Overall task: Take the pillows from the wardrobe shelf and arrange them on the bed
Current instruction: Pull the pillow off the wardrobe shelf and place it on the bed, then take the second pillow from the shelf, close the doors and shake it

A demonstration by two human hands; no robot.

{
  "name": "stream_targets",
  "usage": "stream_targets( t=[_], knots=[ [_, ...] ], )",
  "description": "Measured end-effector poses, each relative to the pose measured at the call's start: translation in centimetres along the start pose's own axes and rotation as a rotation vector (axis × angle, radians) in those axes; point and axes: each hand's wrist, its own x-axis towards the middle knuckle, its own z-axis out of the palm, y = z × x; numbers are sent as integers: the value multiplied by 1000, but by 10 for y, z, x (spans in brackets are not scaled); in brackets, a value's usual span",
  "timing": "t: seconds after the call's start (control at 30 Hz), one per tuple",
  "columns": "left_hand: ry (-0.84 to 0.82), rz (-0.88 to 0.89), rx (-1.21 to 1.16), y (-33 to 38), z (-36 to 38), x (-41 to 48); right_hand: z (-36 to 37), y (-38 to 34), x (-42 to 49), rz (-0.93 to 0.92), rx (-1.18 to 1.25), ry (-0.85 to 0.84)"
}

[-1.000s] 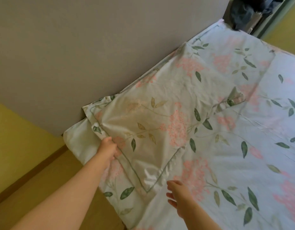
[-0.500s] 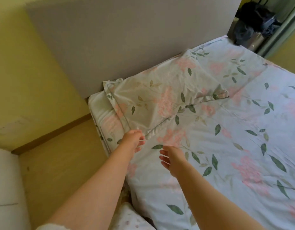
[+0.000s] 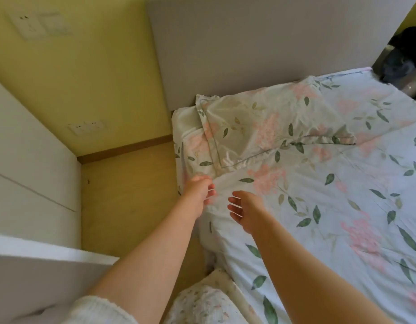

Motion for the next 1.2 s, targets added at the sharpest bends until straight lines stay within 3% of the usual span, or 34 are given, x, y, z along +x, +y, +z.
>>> stream_targets(
  t=[0.27,0.53,0.97,1.2],
  knots=[
    [21,-71,26,-78,-44,-68,5,89,-63,92,-68,-38],
    [94,-41,-34,-125,-75,-123,4,128,-109,24,-211,-81],
    [584,-17,-499,-215,-152,-233,46,219,-179,37,-618,-476],
    [881,167,-653,-204,-237,-329,123,237,-274,-101,-764,-790]
  ],
)
